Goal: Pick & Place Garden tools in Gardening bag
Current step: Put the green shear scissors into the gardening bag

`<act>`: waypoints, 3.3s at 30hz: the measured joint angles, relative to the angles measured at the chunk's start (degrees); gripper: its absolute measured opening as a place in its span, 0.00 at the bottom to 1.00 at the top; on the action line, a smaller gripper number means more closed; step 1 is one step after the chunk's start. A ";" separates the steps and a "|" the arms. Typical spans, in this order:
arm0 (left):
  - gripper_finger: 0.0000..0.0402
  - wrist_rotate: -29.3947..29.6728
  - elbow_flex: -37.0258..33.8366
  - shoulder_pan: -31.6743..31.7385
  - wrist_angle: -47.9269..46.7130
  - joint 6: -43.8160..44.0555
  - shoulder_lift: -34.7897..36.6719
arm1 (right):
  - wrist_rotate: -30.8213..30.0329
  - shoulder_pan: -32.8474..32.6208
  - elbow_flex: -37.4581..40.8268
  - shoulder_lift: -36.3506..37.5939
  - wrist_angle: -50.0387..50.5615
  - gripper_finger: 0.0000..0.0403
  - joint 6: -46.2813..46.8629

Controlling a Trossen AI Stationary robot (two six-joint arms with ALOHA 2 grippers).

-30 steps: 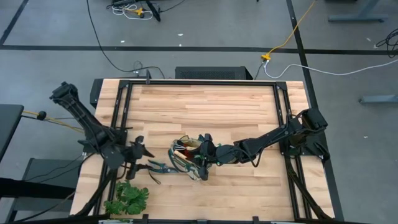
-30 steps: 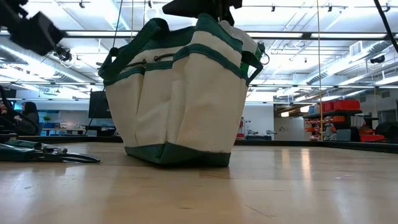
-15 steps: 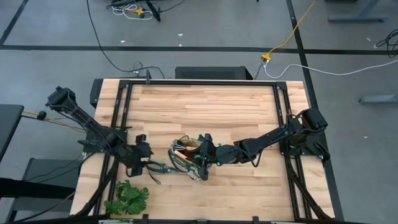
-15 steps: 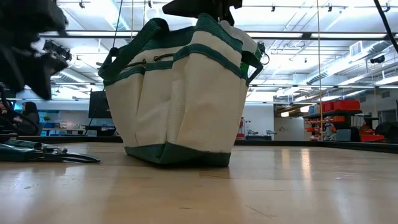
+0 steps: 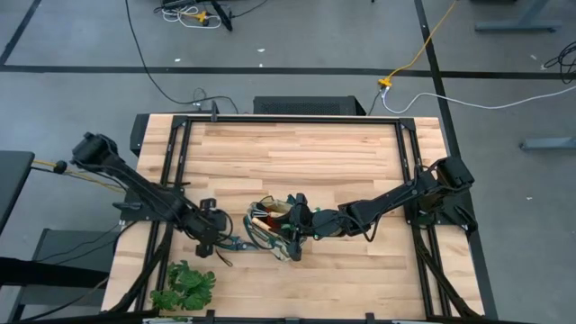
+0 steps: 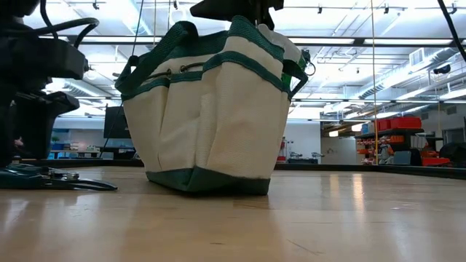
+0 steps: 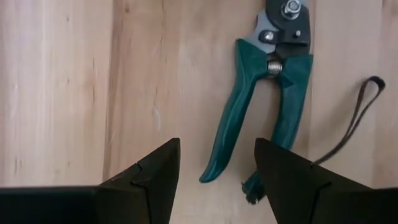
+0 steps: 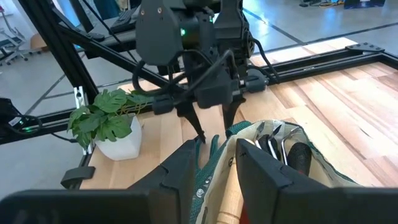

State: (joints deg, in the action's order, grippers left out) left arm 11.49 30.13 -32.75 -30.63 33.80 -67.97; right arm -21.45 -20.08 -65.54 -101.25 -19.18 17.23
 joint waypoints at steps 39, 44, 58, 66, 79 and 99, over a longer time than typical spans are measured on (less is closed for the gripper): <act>0.13 0.24 0.11 0.61 10.18 -2.61 -11.43 | 0.04 -0.01 0.02 -0.02 0.59 0.29 0.00; 0.13 0.09 0.11 0.61 9.82 -0.38 -11.43 | 0.04 0.00 0.00 -0.02 0.59 0.29 0.00; 0.13 -0.37 -0.24 0.39 2.04 3.24 -4.38 | -0.15 0.17 0.02 1.18 0.99 0.29 -3.39; 0.13 0.70 -0.14 0.39 -1.57 4.56 4.11 | -0.17 0.80 0.02 1.31 2.04 0.29 -4.24; 0.13 7.72 20.48 -2.77 -28.38 4.26 7.52 | -0.17 1.49 0.00 1.36 3.91 0.29 -4.46; 0.13 15.71 44.64 1.95 -50.26 -7.53 -6.72 | -9.18 1.57 0.02 5.65 20.14 0.29 -1.64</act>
State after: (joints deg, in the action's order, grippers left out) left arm 27.20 74.77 -30.80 -80.89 26.27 -74.69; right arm -30.63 -18.50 -65.52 -95.60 0.96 15.59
